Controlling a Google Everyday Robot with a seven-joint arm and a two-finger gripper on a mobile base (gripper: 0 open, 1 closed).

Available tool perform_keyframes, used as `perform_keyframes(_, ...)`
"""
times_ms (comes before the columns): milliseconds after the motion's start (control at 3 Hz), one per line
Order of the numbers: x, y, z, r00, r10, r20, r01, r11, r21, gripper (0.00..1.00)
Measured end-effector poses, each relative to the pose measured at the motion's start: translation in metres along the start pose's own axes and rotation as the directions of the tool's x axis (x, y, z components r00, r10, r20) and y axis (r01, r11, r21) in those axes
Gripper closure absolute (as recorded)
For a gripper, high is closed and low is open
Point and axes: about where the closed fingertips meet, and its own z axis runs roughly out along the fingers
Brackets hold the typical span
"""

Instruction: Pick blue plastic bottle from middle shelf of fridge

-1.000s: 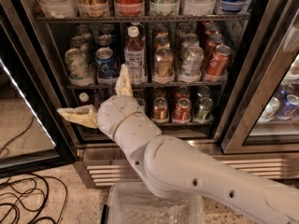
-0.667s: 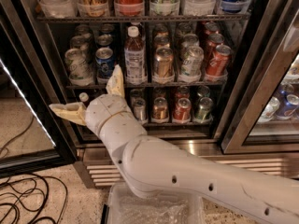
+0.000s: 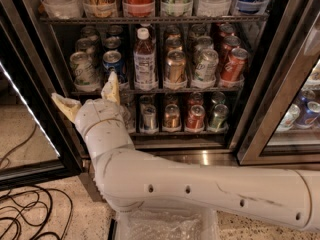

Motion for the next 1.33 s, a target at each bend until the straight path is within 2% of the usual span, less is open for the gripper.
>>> perform_keyframes(333, 0.006, -0.009, 0.003, 0.999, 0.036, 0.008, -0.036, 0.9957, 0.085, 0.16)
perform_keyframes(667, 0.023, -0.028, -0.004, 0.998, 0.061, -0.010, -0.058, 0.9826, 0.177, 0.15)
perform_keyframes(1000, 0.034, -0.041, -0.007, 0.997, 0.073, -0.019, -0.067, 0.9746, 0.214, 0.15)
perform_keyframes(1333, 0.040, -0.049, -0.007, 0.997, 0.070, -0.019, -0.064, 0.9708, 0.231, 0.21)
